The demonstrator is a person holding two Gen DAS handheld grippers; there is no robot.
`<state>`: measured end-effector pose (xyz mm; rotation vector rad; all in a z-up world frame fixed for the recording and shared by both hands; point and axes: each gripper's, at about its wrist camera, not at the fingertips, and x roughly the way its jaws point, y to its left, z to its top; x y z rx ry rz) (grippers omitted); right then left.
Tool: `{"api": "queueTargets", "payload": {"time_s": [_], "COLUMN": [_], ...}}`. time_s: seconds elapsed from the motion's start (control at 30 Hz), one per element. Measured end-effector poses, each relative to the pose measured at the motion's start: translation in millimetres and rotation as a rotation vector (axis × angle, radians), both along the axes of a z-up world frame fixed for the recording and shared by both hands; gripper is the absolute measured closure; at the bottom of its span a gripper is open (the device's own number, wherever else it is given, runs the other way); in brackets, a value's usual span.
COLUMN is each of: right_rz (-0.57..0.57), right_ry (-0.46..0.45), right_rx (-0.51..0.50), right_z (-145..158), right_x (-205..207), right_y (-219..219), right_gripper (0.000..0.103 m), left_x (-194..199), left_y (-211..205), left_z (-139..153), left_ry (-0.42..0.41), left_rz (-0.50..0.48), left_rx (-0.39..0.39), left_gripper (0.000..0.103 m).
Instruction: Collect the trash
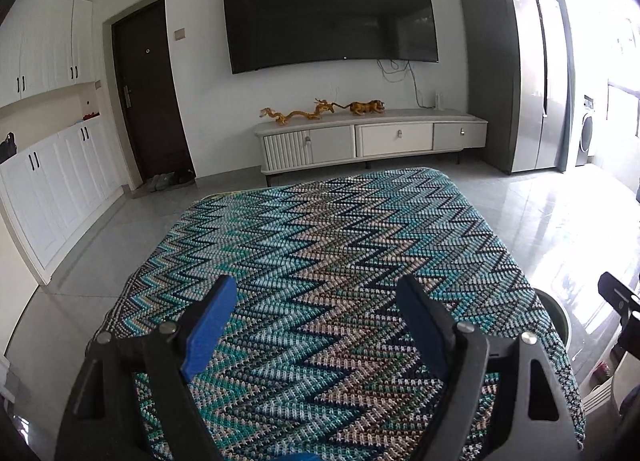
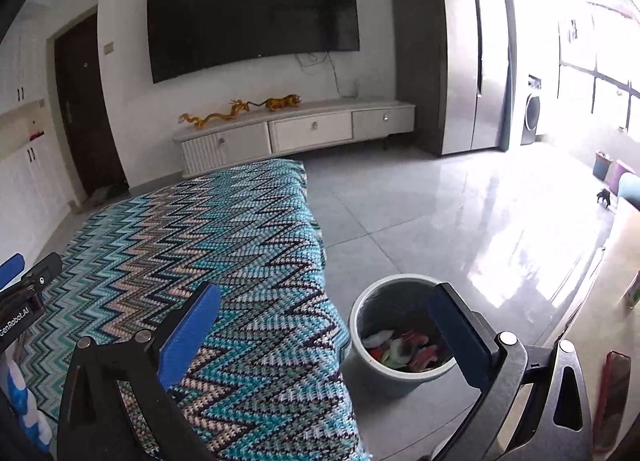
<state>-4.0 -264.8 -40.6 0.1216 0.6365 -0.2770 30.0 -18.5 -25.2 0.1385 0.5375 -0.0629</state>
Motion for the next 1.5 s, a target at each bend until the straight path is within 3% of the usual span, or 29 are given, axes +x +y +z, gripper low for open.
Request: {"api": "queueTargets", "payload": {"time_s": [0.6, 1.5], "right_rz": [-0.072, -0.080], "right_ry": [-0.034, -0.046], "right_rx": [-0.075, -0.106], "right_z": [-0.1, 4.1], "right_x": [0.9, -4.3], "right_y": [-7.8, -5.6], "right_gripper": [0.000, 0.000], "left_x": [3.7, 3.5], "left_y": [-7.4, -7.2], "left_z": [-6.1, -7.5], "left_ry": [-0.009, -0.002], "left_rz": [-0.023, -0.052], "left_rx": [-0.027, -0.037], "left_gripper": [0.022, 0.022]}}
